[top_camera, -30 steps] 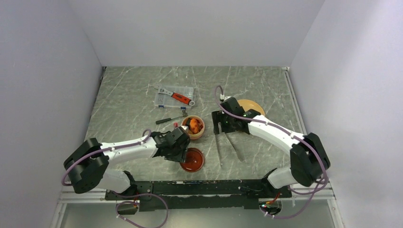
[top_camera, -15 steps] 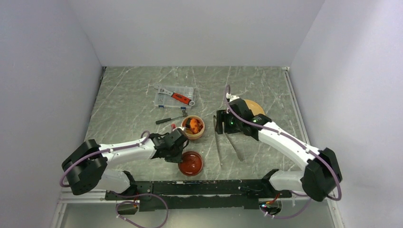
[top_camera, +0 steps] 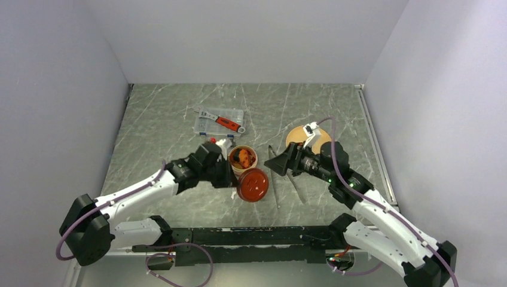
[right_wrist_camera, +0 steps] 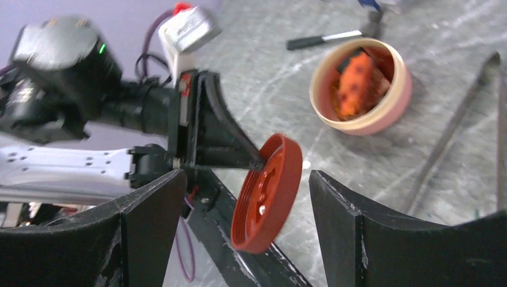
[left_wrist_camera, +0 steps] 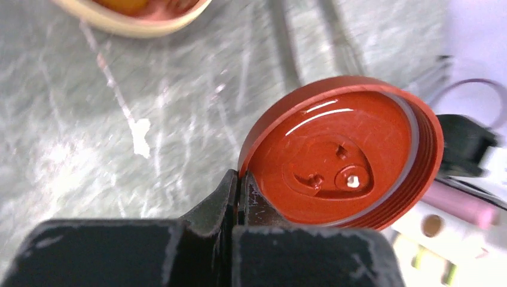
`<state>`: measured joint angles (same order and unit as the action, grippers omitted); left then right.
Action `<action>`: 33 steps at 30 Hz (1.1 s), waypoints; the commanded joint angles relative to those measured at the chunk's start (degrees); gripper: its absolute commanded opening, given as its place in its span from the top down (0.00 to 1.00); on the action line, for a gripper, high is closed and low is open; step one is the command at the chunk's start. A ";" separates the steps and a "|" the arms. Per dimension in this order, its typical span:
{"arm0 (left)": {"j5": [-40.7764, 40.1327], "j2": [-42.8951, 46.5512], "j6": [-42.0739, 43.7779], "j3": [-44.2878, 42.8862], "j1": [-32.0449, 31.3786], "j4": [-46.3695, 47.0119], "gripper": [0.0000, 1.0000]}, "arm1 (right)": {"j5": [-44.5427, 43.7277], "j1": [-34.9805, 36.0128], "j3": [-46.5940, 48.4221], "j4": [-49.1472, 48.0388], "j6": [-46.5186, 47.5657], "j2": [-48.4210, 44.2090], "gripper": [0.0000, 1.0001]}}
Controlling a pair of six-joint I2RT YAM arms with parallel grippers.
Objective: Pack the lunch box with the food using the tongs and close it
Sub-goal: Pick up the box lid from the center of the board.
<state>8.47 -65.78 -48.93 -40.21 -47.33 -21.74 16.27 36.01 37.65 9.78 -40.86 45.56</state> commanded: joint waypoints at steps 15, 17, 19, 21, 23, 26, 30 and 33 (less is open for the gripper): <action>53.43 1.98 -2.13 -10.16 16.48 6.79 1.00 | 18.52 0.29 -11.36 -35.25 7.23 -13.83 0.25; 53.93 2.63 -3.94 -10.17 16.48 6.77 1.00 | 19.92 0.29 -13.42 -41.00 4.94 -13.73 0.29; 53.85 3.36 -4.26 -10.81 16.49 5.06 1.00 | 21.94 0.29 -13.42 -42.34 3.98 -12.12 0.30; 53.48 4.43 -5.43 -10.98 16.49 4.46 1.00 | 23.53 0.48 -12.96 -42.82 3.07 -10.15 0.31; 53.20 5.38 -7.04 -10.80 16.51 4.36 1.00 | 24.53 1.04 -13.84 -47.36 1.07 -8.83 0.31; 52.29 6.88 -10.56 -10.24 16.53 4.84 1.00 | 25.58 2.21 -13.64 -50.83 0.42 -7.21 0.27; 51.45 8.54 -12.57 -10.41 16.48 5.07 1.00 | 25.59 4.15 -13.13 -55.22 -1.78 -3.63 0.26; 50.89 8.21 -11.77 -11.11 16.53 3.95 1.00 | 23.56 7.12 -12.49 -58.89 -3.00 0.16 0.28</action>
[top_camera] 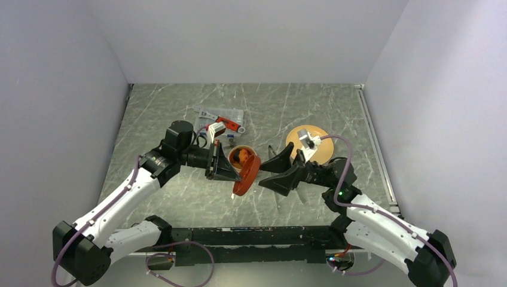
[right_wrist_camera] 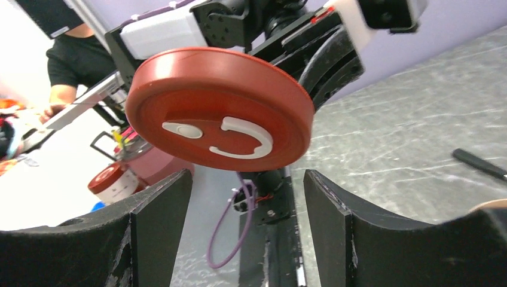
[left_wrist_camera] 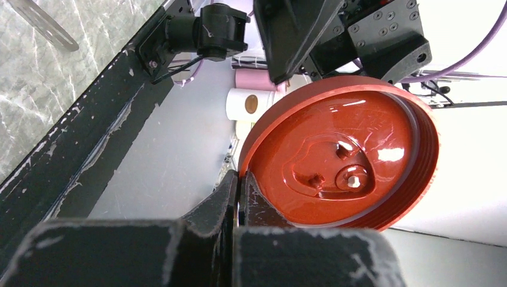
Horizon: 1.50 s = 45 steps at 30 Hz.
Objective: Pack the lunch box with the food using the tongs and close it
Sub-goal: Pick up the box lid from the center of the board.
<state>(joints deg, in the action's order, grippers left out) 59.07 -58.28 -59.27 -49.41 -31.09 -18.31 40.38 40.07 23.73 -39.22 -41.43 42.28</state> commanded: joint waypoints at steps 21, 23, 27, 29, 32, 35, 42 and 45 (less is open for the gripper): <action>1.52 0.93 -2.56 -1.74 0.16 3.37 1.00 | -6.06 9.54 3.78 -14.84 -2.10 8.05 0.35; 1.21 0.97 -2.67 -1.72 0.17 3.66 1.00 | -7.51 9.50 3.28 -12.88 -1.32 6.45 0.36; 2.26 1.05 -4.59 -0.95 0.20 6.94 1.00 | -12.44 9.33 2.33 -7.33 1.60 2.98 0.38; 2.53 1.11 -3.64 -1.39 0.21 5.91 1.00 | -15.86 8.35 1.61 -4.05 2.97 0.13 0.39; 2.89 1.53 -3.42 -1.90 0.20 4.67 1.00 | -20.35 7.41 1.57 0.94 7.03 -3.93 0.39; 3.83 1.93 -4.26 -2.07 0.15 4.68 1.00 | -21.05 7.39 4.57 7.88 14.28 -4.88 0.40; 5.80 2.82 -3.14 -3.27 0.22 1.01 1.00 | -15.80 7.39 9.19 8.57 19.71 -1.89 0.42; 7.24 2.98 -2.56 -3.50 0.20 -0.68 1.00 | -15.55 7.39 9.40 7.04 21.09 -0.76 0.44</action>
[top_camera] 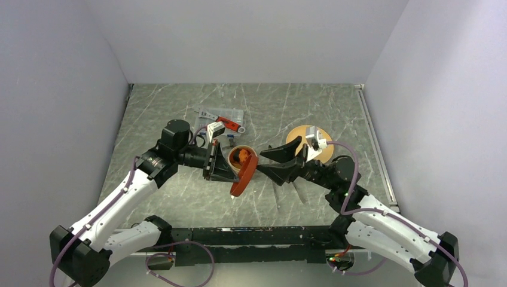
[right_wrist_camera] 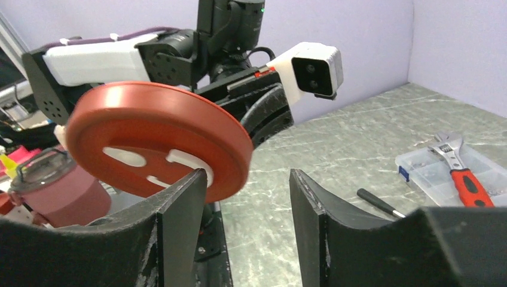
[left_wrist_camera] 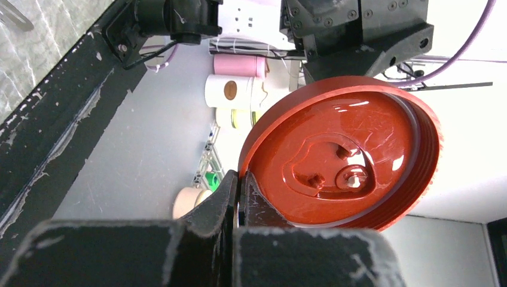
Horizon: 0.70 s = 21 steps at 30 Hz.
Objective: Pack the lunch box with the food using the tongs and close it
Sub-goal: Pick up the box lid from the center of the board.
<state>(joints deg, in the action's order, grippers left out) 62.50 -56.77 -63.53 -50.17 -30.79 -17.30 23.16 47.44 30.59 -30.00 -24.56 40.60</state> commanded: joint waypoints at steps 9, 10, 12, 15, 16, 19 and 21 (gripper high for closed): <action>5.78 1.06 3.76 -4.20 -0.14 -5.99 1.00 | 12.69 0.02 7.81 -0.93 8.20 4.08 0.55; 6.02 0.97 4.07 -4.29 -0.15 -6.36 1.00 | 13.18 0.02 8.06 -1.05 8.43 4.09 0.55; 6.40 0.75 4.66 -4.40 -0.15 -7.03 1.00 | 14.03 0.02 8.02 -1.88 8.92 3.97 0.55; 7.28 0.61 5.07 -4.25 -0.15 -7.35 1.00 | 17.34 0.05 9.14 -1.52 10.56 4.75 0.51; 7.58 0.66 5.20 -4.16 -0.23 -7.50 1.00 | 18.72 0.02 10.01 -0.19 11.55 5.14 0.50; 8.09 0.50 5.97 -4.04 -0.94 -8.20 1.00 | 23.75 0.02 13.68 6.00 15.82 6.68 0.46; 8.08 0.17 7.37 -4.34 -1.69 -10.17 1.00 | 26.12 0.02 16.20 11.11 18.59 7.59 0.45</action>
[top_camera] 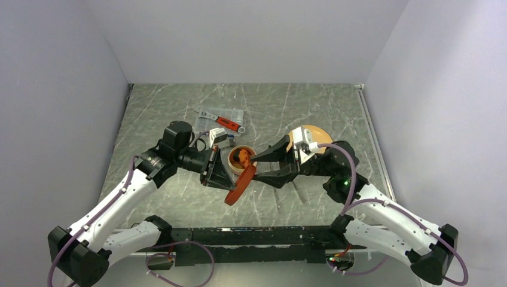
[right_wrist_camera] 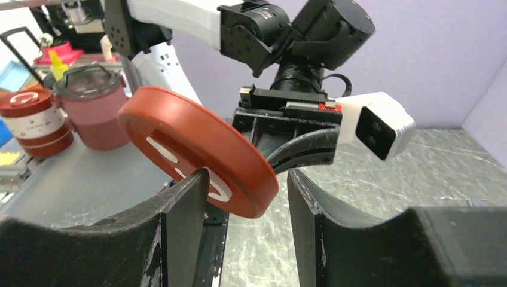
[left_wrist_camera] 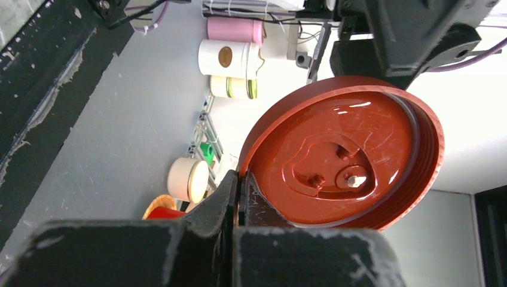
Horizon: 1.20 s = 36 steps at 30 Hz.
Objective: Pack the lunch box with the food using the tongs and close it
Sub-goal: Pick up the box lid from the center of the board.
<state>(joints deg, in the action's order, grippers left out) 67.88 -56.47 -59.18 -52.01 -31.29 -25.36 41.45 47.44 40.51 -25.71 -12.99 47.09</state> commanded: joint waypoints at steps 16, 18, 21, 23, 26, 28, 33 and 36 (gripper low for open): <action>2.30 -2.46 9.14 -4.67 -3.87 -8.10 1.00 | 28.06 0.38 18.10 28.21 16.88 7.41 0.65; 2.18 -2.63 8.98 -4.60 -3.82 -7.28 1.00 | 28.03 0.39 18.15 29.40 17.12 6.96 0.81; 0.65 -3.00 8.82 -4.62 -3.17 -5.98 0.93 | 24.84 0.37 16.30 26.12 13.46 5.52 1.00; -1.60 -3.39 11.18 -5.70 -2.21 -7.38 0.80 | 21.44 0.37 15.11 24.25 9.89 4.65 1.00; -6.34 -4.42 17.14 -9.51 1.46 -12.34 0.35 | 15.38 0.23 13.50 24.10 6.69 3.48 1.00; -12.05 -5.44 22.06 -13.07 3.73 -16.76 0.13 | 9.83 -0.07 12.65 25.30 4.84 3.07 1.00; -31.48 -7.14 30.67 -17.61 7.60 -21.73 0.00 | 5.02 -4.00 9.27 23.77 -2.78 2.89 1.00; -45.55 -5.98 31.65 -16.68 10.44 -20.67 0.00 | 5.23 -8.65 5.70 18.55 -10.48 3.28 1.00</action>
<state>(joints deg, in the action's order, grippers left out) 43.70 -63.24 -33.65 -68.16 -23.64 -43.86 50.17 43.16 49.41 -0.36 -12.60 50.52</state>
